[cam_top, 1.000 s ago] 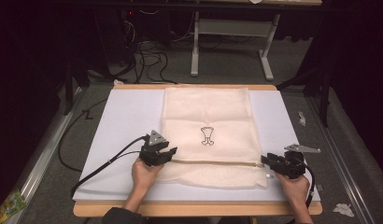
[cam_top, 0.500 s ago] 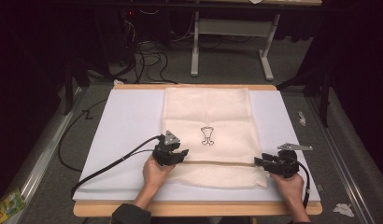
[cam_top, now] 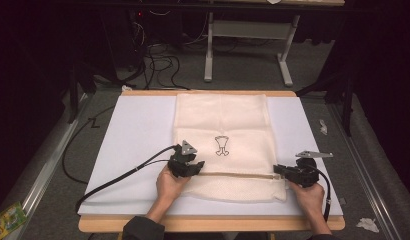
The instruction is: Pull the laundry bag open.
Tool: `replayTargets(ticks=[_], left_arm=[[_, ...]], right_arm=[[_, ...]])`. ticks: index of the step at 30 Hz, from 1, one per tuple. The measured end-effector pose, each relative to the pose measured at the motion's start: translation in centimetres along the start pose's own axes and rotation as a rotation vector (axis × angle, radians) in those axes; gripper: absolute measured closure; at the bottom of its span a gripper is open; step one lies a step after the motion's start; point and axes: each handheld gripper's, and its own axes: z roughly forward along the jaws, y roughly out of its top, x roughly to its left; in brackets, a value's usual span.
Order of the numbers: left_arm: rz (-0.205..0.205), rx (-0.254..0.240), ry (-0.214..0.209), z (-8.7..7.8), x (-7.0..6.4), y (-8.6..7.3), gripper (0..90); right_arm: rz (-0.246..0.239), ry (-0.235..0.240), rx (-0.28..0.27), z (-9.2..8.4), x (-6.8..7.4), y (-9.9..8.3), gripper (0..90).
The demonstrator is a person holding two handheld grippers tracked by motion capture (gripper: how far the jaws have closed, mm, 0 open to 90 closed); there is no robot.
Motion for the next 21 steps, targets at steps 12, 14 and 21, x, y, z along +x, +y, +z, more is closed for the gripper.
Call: replayTargets(ticks=[12, 14, 21], left_arm=[[0.017, -0.015, -0.09, 0.7, -1.3, 1.4, 56.5], [0.017, -0.019, -0.097, 0.7, -1.4, 1.5, 56.9], [0.012, -0.054, -0.162, 1.0, -2.5, 2.5, 58.2]], right_arm=[[-0.062, 0.011, -0.031, -1.5, 1.9, 2.1, 87.9], [-0.071, 0.01, -0.032, -1.7, 2.3, 2.5, 87.9], [-0.085, 0.015, -0.04, -1.9, 3.0, 3.3, 88.0]])
